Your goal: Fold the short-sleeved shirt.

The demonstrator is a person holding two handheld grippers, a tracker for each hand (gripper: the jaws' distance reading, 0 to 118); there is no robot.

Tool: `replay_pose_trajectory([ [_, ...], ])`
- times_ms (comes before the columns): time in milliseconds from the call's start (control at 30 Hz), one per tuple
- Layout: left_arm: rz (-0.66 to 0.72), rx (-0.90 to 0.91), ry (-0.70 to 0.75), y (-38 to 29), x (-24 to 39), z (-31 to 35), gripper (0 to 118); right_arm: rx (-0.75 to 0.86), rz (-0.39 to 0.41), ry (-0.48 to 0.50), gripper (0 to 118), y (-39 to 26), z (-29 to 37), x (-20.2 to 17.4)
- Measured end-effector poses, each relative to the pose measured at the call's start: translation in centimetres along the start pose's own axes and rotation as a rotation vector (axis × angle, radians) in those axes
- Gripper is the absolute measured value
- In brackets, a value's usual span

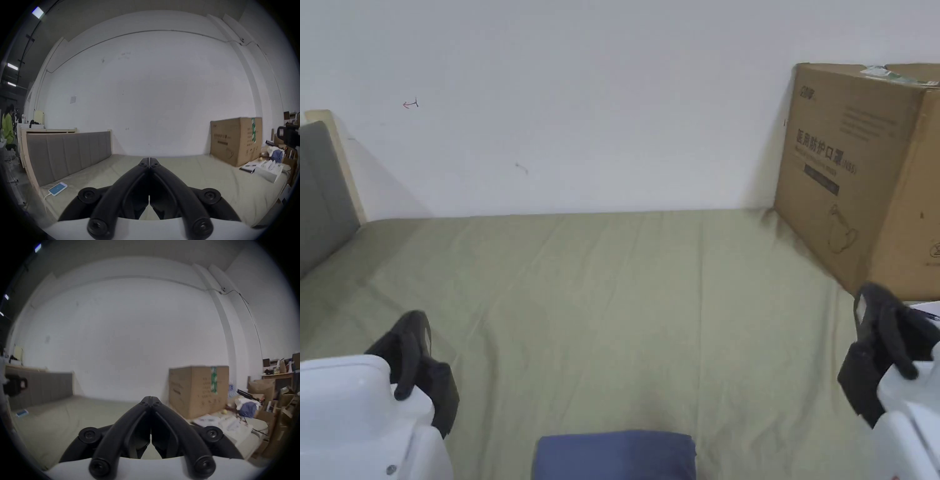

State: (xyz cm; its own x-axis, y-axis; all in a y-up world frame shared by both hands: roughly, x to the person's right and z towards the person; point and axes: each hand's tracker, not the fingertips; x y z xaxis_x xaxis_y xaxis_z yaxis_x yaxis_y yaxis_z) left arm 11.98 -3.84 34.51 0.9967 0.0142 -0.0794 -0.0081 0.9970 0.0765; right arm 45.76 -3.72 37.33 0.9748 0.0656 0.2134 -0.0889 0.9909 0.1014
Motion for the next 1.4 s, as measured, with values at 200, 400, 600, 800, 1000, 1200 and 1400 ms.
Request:
replay_pose_trajectory([
  [200, 0.001, -0.054, 0.017, -0.8, -0.2, -0.6, 0, -0.088, -0.085, -0.043, 0, -2.3, 0.2, 2.0],
  [400, -0.016, -0.059, 0.025, -1.0, 0.0, -1.0, 0, -0.058, -0.071, -0.073, 0, -1.5, 0.2, 2.2],
  [600, -0.015, -0.085, 0.016, -1.2, 0.3, -1.2, 0, -0.05, -0.044, -0.046, 0, -1.4, 0.5, 1.5],
  [800, -0.033, -0.093, -0.005, -0.4, -0.2, -1.6, 0, -0.006, -0.059, 0.032, 0, 1.5, -0.2, 0.9],
  [1000, 0.048, -0.256, -0.084, -1.6, -2.2, -2.7, 0, -0.465, -0.074, 0.487, 0, 0.3, -7.8, -1.9],
  [1200, 0.148, -0.495, -0.12, -5.7, -4.6, -4.8, 0, -0.994, 0.077, 0.644, 0, -11.7, -12.1, -8.2],
  [1400, 0.393, -0.804, -0.294, -11.0, -8.2, -9.4, 0, -1.175, 0.098, 0.586, 0, -19.0, -11.9, -9.6],
])
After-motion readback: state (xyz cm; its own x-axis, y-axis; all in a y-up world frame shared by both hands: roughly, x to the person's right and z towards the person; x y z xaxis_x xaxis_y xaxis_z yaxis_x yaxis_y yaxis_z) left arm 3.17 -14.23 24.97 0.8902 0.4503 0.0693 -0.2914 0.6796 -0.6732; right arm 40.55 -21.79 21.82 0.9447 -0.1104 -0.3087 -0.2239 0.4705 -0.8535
